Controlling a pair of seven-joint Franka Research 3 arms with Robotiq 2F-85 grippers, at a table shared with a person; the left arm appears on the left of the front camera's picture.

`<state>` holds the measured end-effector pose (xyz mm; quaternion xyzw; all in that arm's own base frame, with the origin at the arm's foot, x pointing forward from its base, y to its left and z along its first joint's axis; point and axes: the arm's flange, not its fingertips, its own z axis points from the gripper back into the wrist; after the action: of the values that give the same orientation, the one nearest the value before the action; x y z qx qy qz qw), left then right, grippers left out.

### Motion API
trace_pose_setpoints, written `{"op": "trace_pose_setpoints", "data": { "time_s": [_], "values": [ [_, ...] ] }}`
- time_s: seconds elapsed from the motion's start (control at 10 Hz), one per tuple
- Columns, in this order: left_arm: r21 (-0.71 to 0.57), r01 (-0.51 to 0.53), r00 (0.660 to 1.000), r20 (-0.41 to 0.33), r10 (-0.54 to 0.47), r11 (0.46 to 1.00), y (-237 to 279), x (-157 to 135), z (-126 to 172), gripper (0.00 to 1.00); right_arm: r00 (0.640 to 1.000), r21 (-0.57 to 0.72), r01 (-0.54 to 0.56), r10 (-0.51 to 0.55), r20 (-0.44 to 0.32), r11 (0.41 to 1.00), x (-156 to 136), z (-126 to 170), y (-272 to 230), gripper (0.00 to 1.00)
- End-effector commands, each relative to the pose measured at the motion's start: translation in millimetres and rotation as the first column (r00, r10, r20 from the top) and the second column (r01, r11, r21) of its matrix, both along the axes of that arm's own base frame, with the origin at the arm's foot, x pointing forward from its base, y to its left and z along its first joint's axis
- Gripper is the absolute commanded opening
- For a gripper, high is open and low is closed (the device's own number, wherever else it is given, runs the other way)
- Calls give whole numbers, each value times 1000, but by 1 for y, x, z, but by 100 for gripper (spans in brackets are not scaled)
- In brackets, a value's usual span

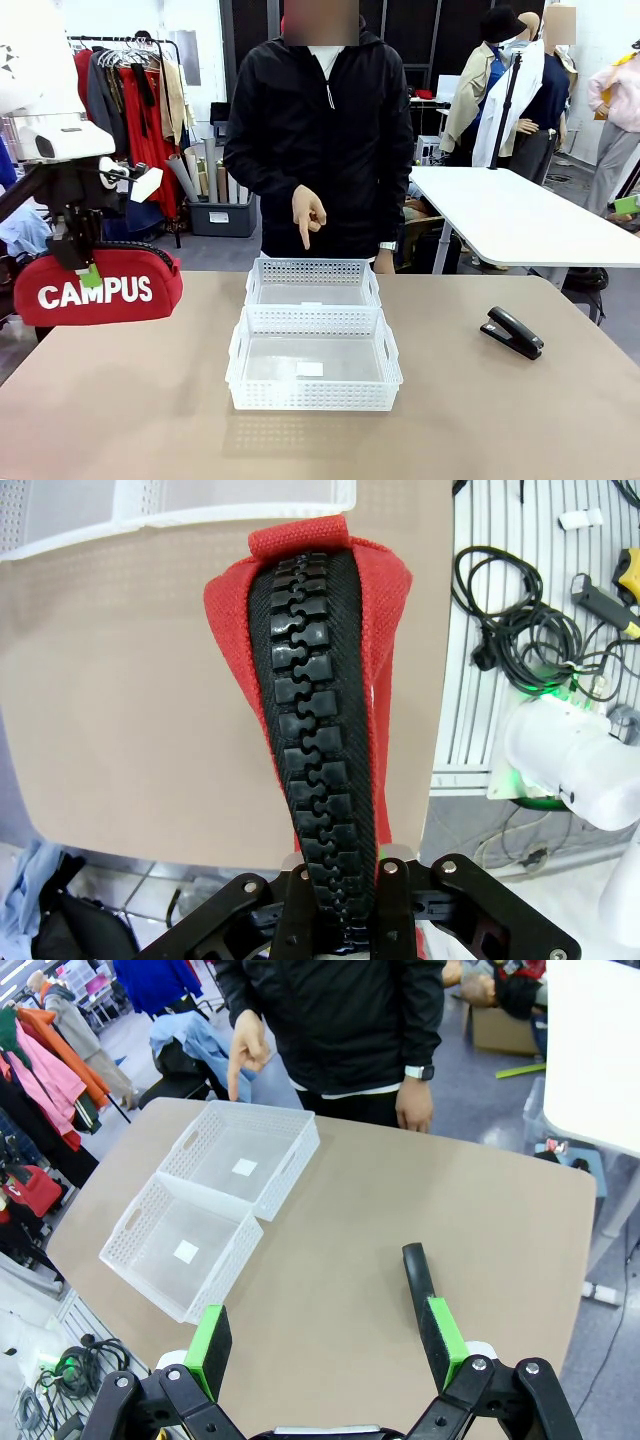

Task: Distribute items into two baskets.
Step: Place the picked Pencil pouch into the Organizing basket as instructed by the person.

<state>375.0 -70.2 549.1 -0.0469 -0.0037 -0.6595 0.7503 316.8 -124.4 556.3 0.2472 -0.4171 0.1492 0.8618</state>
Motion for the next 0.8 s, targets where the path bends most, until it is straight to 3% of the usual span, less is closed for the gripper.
{"op": "trace_pose_setpoints", "data": {
  "time_s": [0.0,0.2,0.7],
  "values": [
    [0,0,1000,0,0,1000,0,0,0,0,1000,13,-3,3,8,1000,1,1,1,100],
    [0,62,997,-51,-62,998,-20,24,-2,0,1000,13,-3,3,8,1000,1,1,1,100],
    [-39,108,992,-58,-110,993,-67,94,-2,0,1000,13,-3,3,8,1000,1,1,1,100]
  ]
}}
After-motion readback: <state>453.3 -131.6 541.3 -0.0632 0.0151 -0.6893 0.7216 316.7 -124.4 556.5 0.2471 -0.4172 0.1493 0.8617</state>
